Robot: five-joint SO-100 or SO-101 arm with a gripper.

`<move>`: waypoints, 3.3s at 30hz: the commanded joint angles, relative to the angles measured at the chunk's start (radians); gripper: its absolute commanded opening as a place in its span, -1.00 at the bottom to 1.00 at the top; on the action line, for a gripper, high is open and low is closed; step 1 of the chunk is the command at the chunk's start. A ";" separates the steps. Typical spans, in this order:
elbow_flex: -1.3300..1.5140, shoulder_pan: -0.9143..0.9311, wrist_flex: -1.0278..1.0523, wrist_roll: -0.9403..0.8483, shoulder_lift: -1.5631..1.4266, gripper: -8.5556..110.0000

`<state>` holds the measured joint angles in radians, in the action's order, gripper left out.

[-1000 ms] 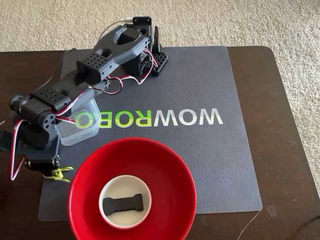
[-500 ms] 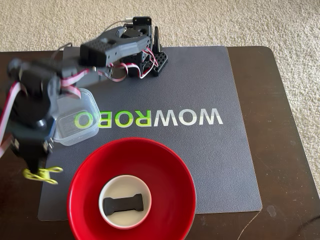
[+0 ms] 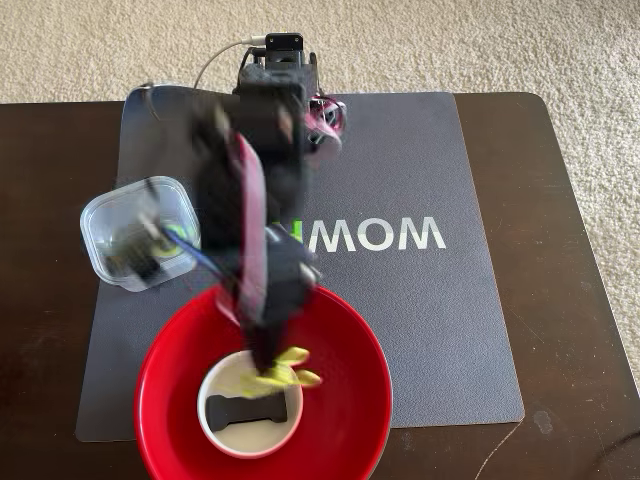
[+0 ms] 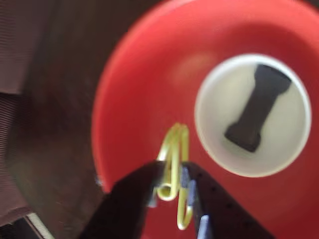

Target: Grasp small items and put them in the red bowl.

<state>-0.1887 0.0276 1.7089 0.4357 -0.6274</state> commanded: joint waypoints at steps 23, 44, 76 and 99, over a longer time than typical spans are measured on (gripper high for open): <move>1.796 0.538 -0.252 0.282 -1.123 -0.45; 1.841 0.598 -0.584 0.480 -0.689 -0.86; 0.405 -0.072 -0.304 0.166 -0.195 -0.86; 0.581 -0.046 -0.002 -0.078 -0.759 -0.28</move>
<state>0.1503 0.0537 1.7058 0.3758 -1.0799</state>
